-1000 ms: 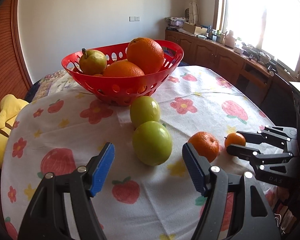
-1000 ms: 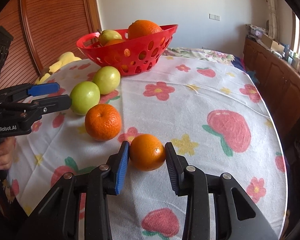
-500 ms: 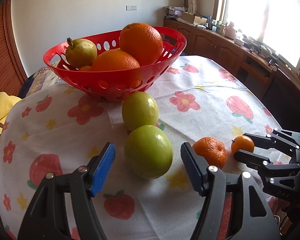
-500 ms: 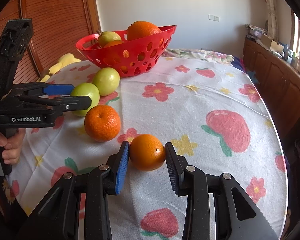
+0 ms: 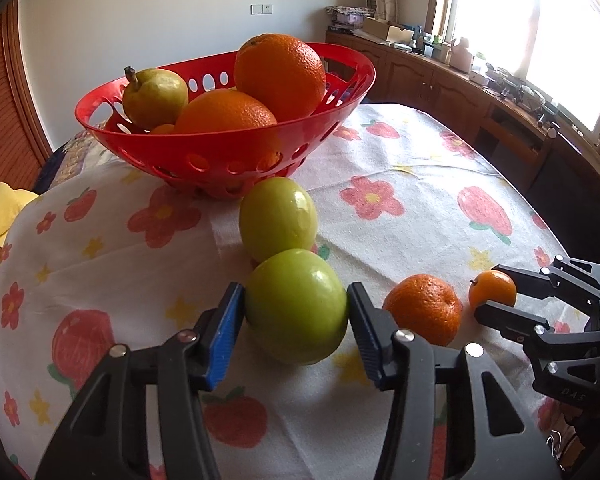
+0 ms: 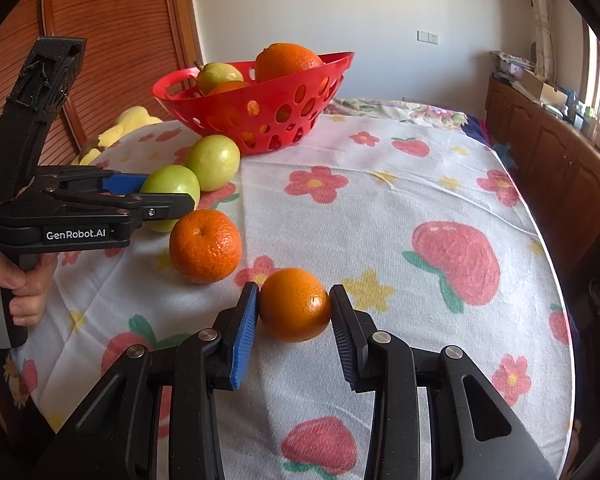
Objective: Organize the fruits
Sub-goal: 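Grasp a small tangerine with the right tool while the left tool grasps a green apple, then carry the tangerine with the right tool while the left tool carries the green apple over the basket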
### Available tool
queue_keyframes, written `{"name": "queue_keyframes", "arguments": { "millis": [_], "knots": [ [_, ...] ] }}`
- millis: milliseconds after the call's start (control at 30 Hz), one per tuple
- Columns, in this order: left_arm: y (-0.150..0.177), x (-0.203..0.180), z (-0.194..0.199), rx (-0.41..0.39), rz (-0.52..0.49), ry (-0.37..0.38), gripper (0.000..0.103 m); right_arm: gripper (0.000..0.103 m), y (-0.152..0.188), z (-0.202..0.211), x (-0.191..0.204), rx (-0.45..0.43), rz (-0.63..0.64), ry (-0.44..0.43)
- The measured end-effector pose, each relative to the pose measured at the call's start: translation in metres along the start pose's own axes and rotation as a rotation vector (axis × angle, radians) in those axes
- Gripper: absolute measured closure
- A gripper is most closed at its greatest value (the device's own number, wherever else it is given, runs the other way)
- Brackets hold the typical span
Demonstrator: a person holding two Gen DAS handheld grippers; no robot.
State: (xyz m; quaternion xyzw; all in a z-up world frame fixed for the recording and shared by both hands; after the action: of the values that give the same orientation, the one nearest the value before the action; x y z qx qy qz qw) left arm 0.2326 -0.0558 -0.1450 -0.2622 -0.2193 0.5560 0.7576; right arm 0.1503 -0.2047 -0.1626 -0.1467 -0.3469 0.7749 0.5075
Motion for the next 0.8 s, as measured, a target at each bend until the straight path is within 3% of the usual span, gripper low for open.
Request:
{"name": "queue_keyframes", "arguments": {
  "millis": [533,800],
  "knots": [
    [0.021,0.009,0.035,-0.059,0.008,-0.004,0.052,0.067,0.001,0.000,0.000,0.004,-0.005,0.001],
    [0.013,0.014,0.064,-0.121,0.027,0.001,0.052,0.067,0.001,0.001,0.000,-0.003,-0.008,0.003]
  ]
}}
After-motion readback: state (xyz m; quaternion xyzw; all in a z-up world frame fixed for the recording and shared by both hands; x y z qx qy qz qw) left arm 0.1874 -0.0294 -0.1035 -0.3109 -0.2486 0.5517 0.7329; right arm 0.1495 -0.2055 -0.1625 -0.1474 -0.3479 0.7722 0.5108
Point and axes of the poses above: each gripper's, at about its wrist camera, not at the fingertips, and z roughly against the way its jaws point, x to its left, y to its underside, the point moved 3 cm from there along -z, roughly the way its jaws point, and after that the axes turned 8 degrees about -y, right-handed, at the moved point
